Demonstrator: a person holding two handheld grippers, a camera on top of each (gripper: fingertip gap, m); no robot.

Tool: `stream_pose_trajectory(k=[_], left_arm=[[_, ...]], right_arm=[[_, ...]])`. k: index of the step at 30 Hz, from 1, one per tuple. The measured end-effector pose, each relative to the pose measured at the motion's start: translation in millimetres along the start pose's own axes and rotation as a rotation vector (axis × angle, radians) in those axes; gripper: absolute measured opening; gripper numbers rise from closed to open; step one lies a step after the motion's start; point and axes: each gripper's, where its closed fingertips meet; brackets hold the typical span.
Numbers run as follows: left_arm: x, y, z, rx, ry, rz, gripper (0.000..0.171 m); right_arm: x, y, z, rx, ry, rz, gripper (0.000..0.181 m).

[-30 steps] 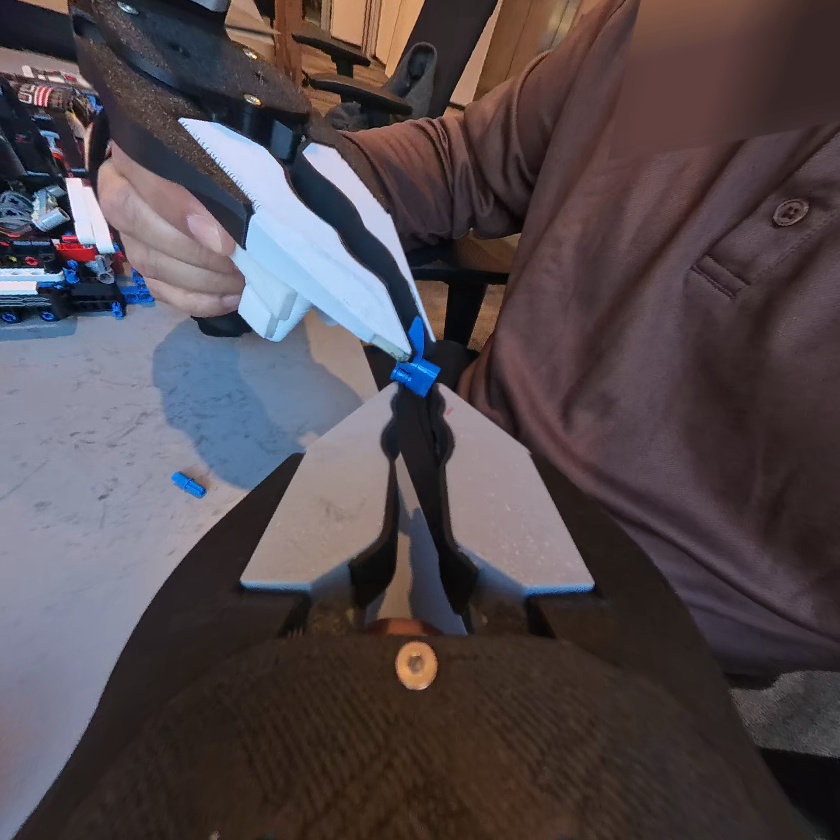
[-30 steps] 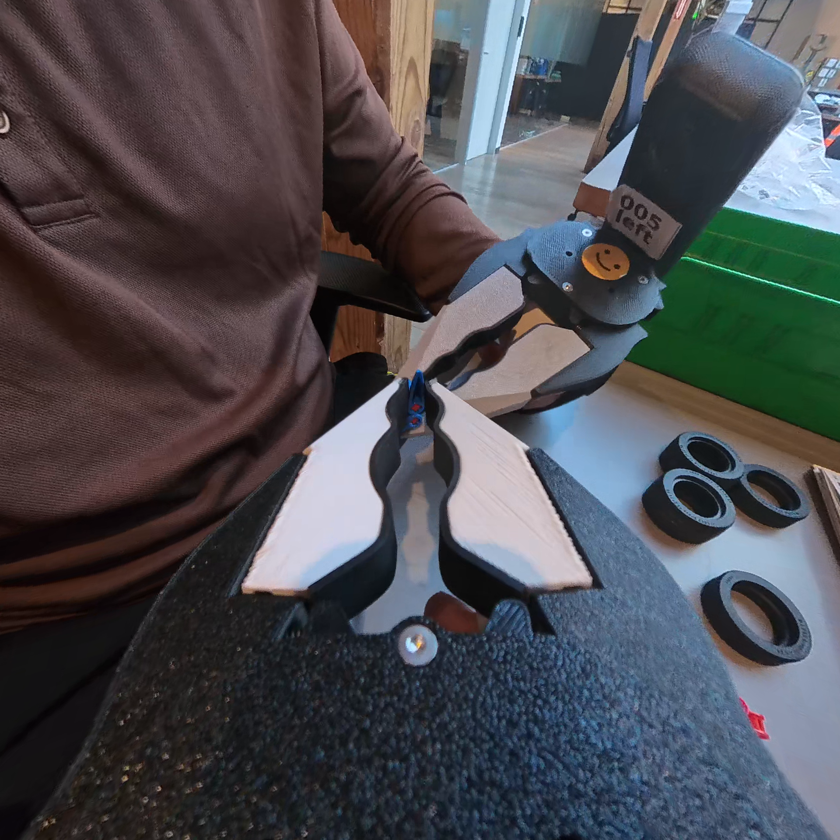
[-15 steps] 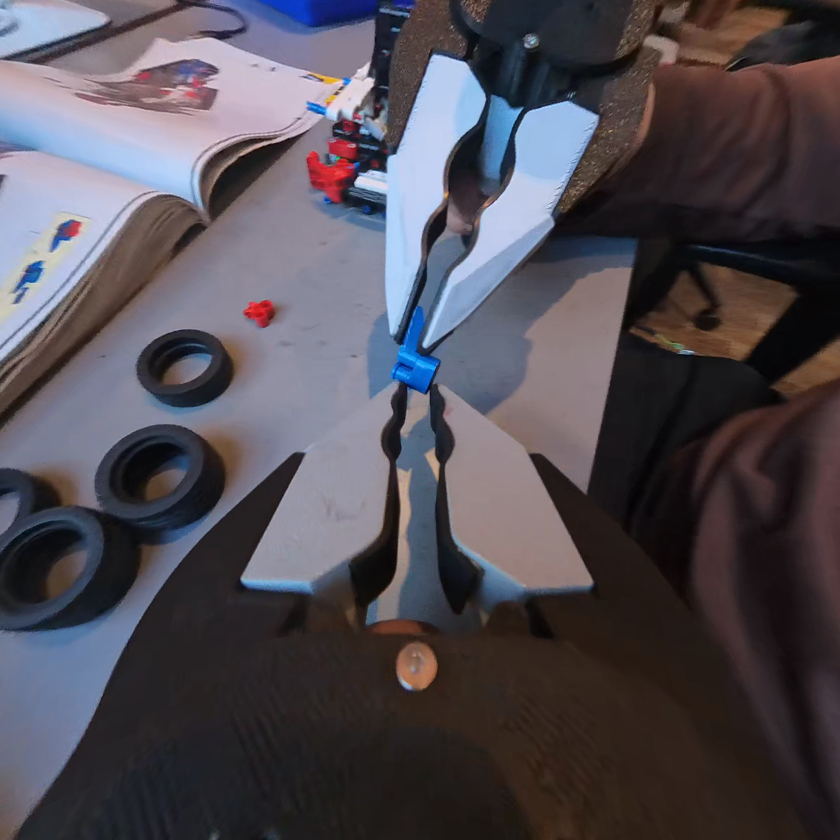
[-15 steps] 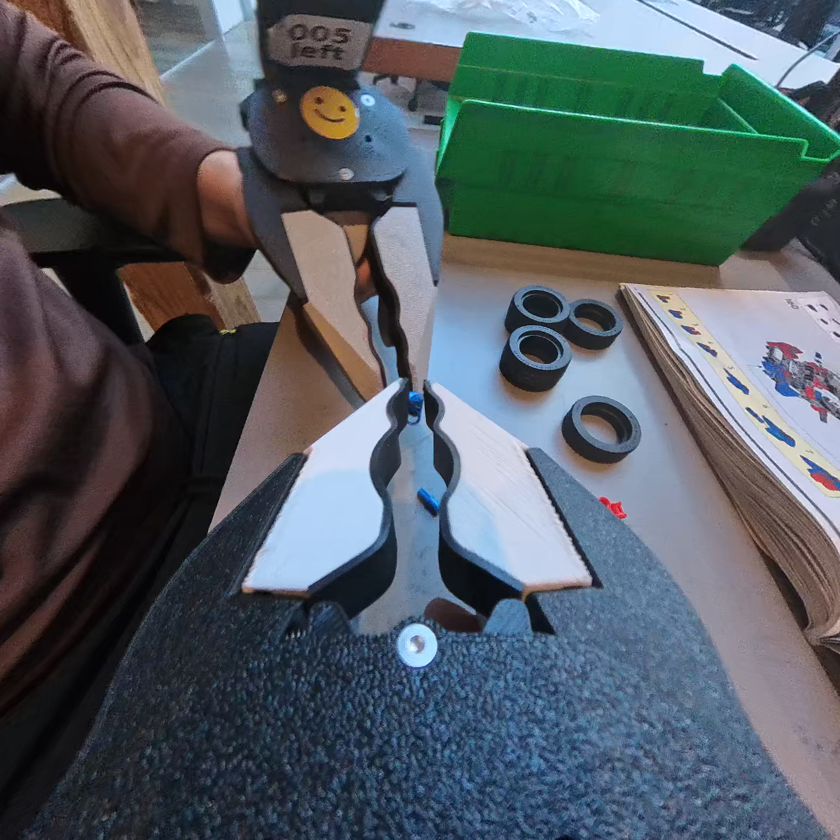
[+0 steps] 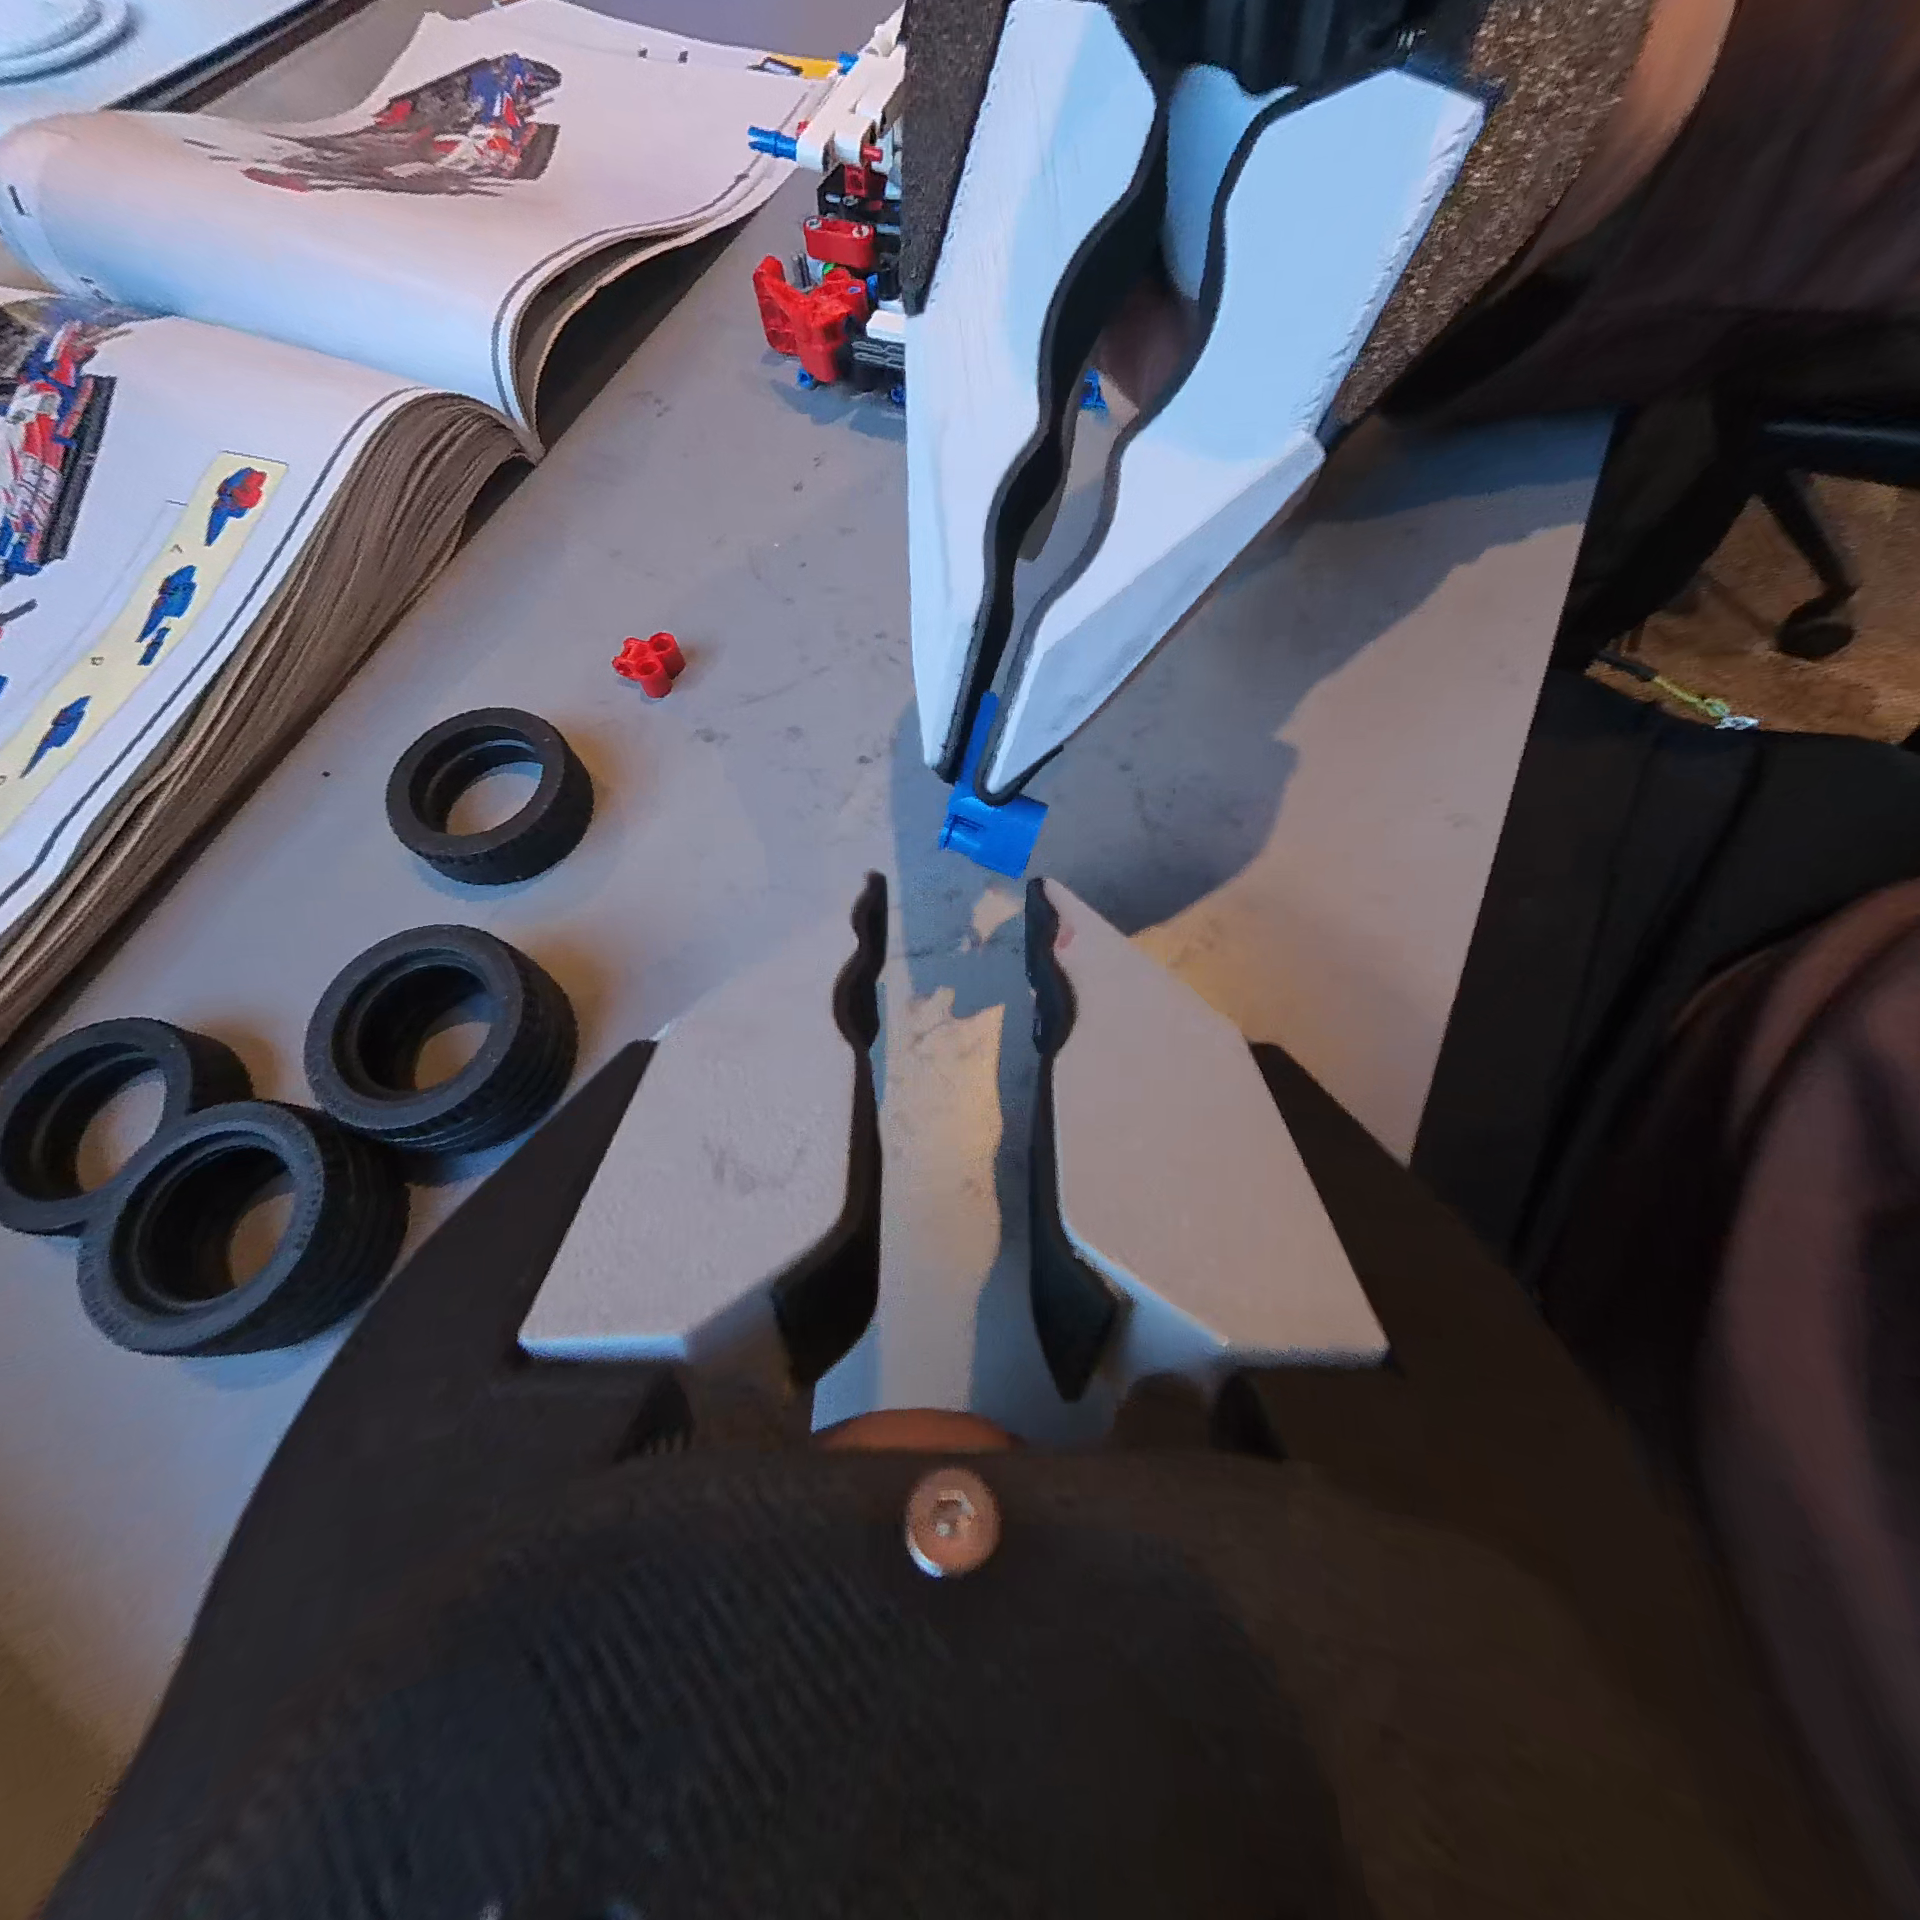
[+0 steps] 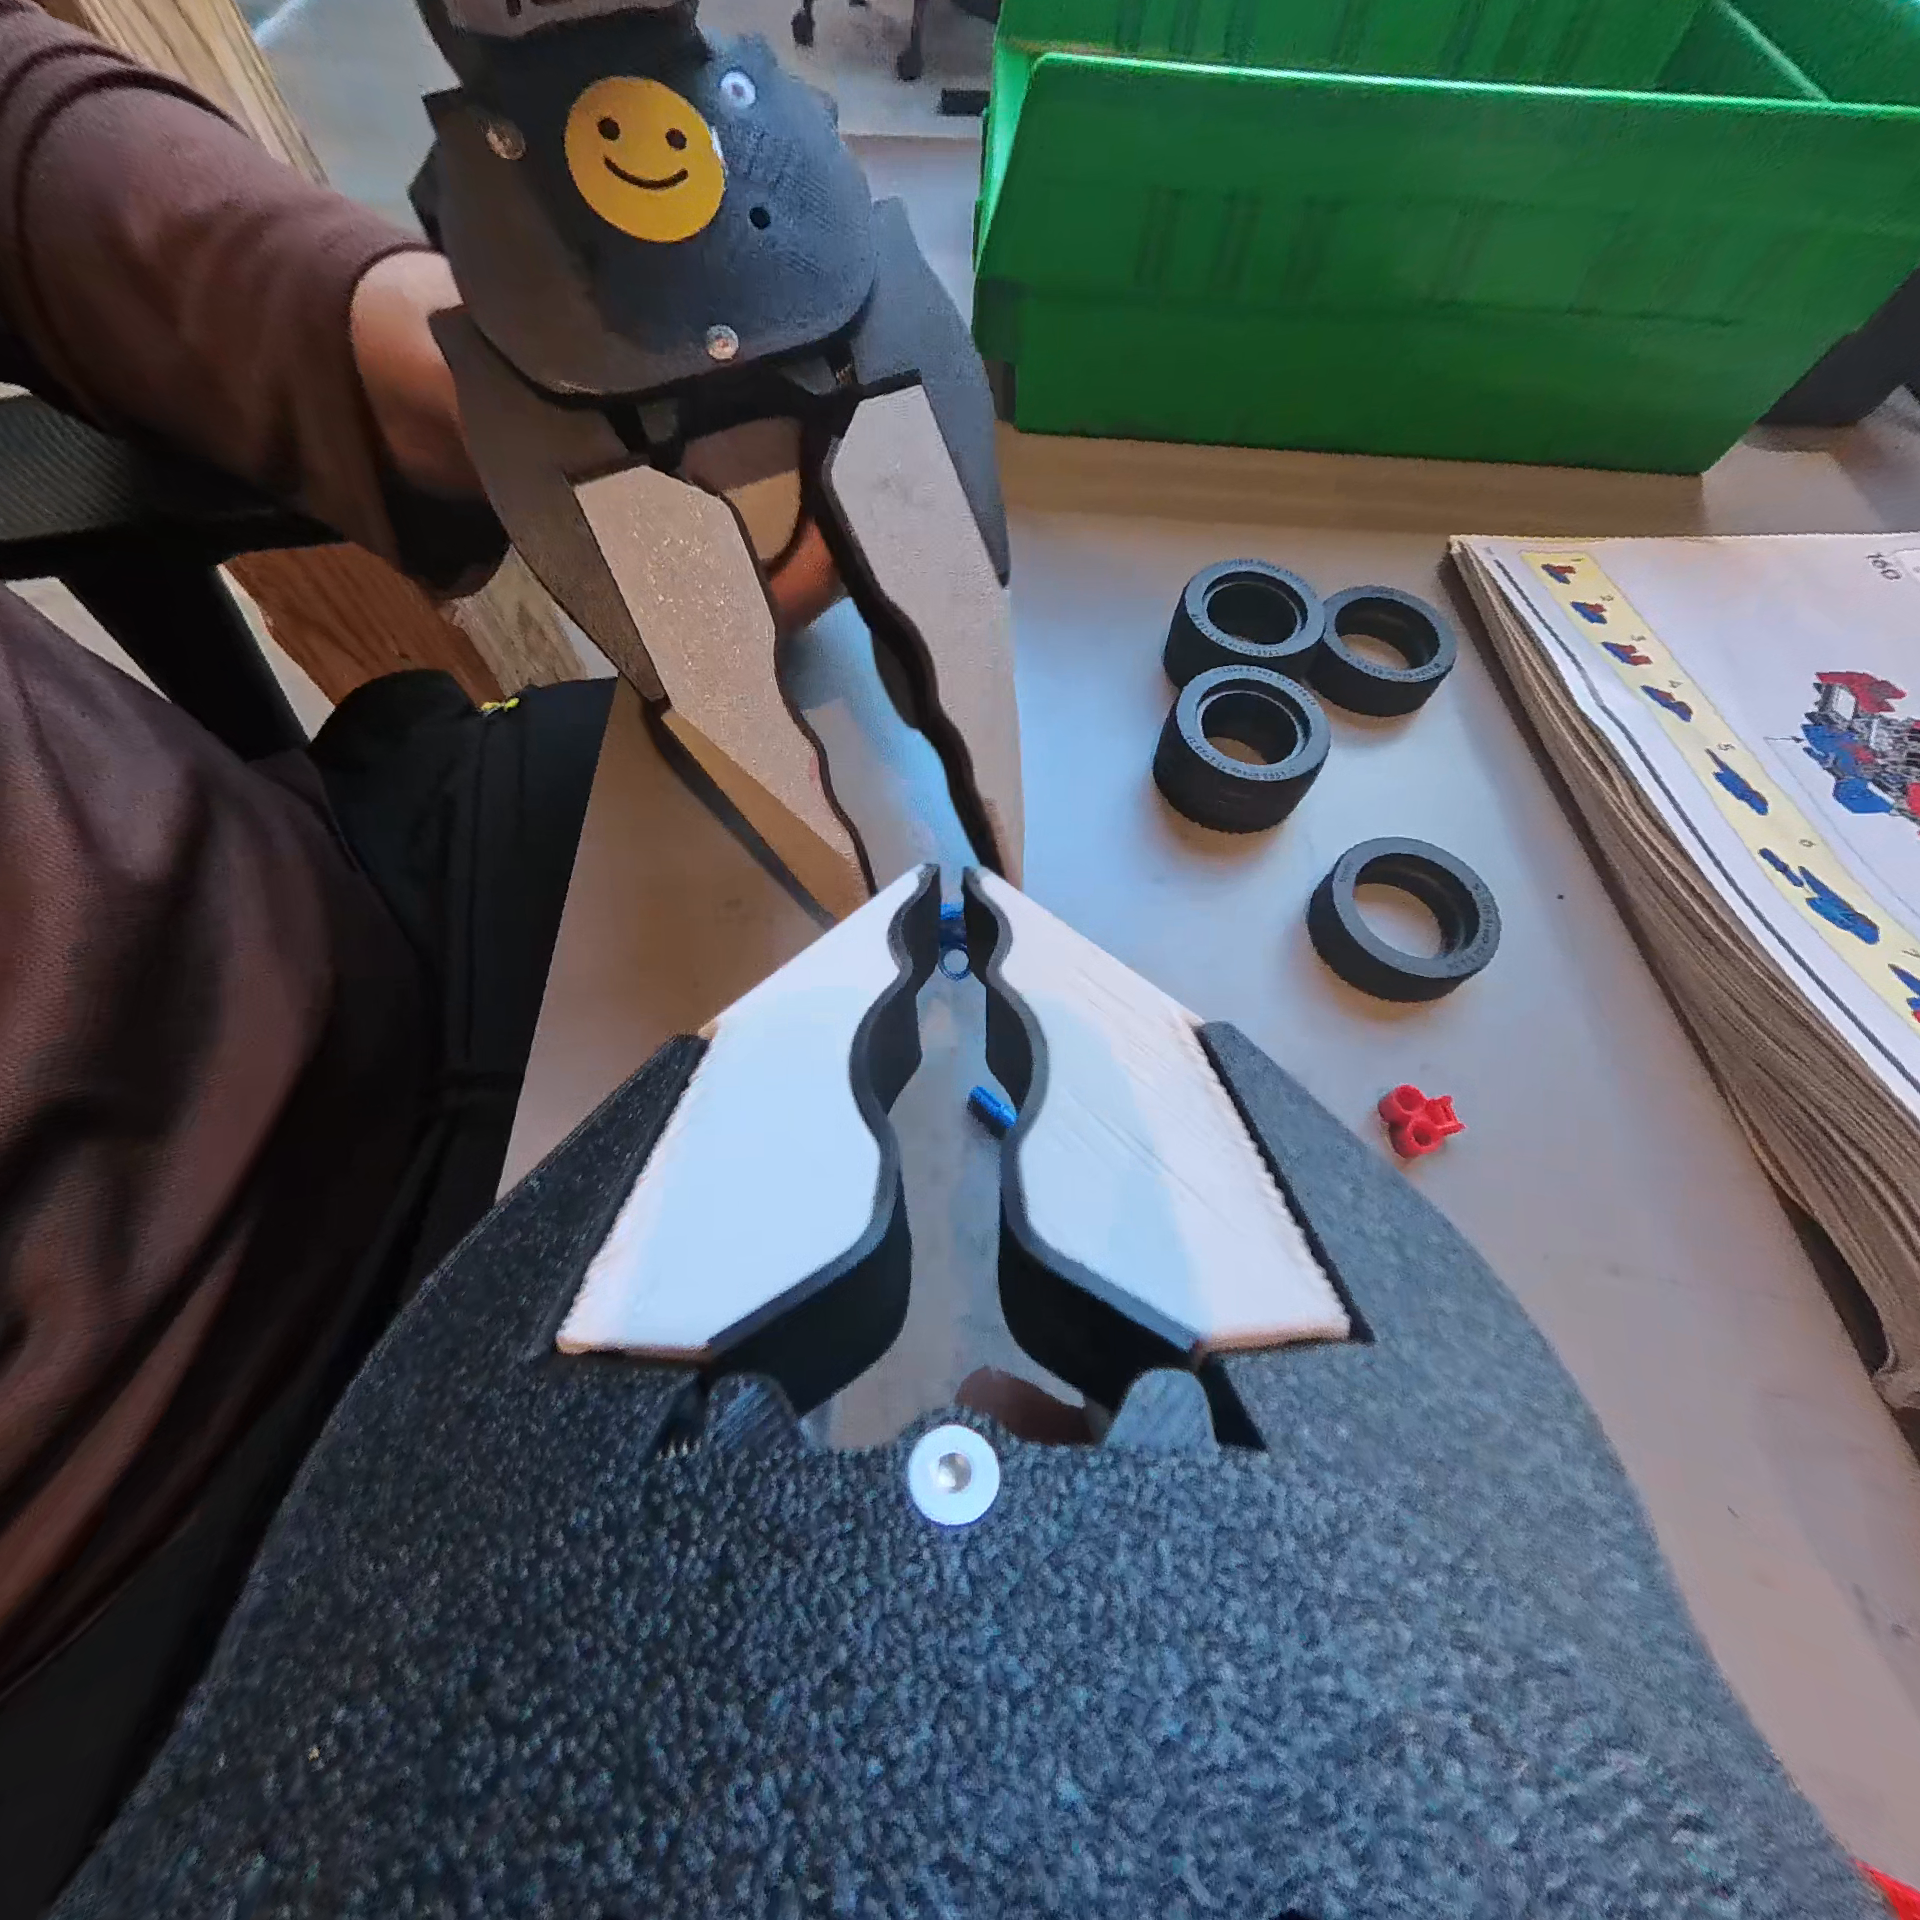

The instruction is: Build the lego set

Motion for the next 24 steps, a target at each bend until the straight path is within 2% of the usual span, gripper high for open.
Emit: stream_pose_trajectory(k=[4, 7, 11, 14, 16, 18, 24], left_arm=[[-1, 11, -6, -0.002, 0.032, 0.088, 0.024], [-1, 15, -6, -0.022, 0.024, 0.143, 0.016], [0, 11, -2, -0.005, 0.007, 0.119, 0.016], [3, 6, 10, 0.025, -0.059, 0.092, 0.015], [6, 4, 20, 0.014, -0.119, 0.098, 0.016], [7, 1, 28, 0.022, -0.167, 0.098, 0.015], [1, -4, 34, 0.047, -0.164, 0.097, 0.015]], right_arm=[[4, -6, -1, 0.004, 0.002, -0.045, 0.004], [6, -7, -1, 0.013, 0.006, -0.057, 0.004], [0, 0, 5, 0.008, -0.028, -0.023, 0.004], [-17, 8, 12, 0.014, -0.054, 0.010, 0.010], [-23, 12, 28, 0.038, -0.126, 0.021, 0.010], [-22, 15, 40, 0.040, -0.183, 0.040, 0.014], [-12, 16, 56, 0.007, -0.274, 0.042, 0.020]])
Point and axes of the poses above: each gripper's, where its closed fingertips meet, x out along the fingers, z out of its underside, y = z × x across the jaws, and after that the axes turned 11 degrees about -z, right-handed
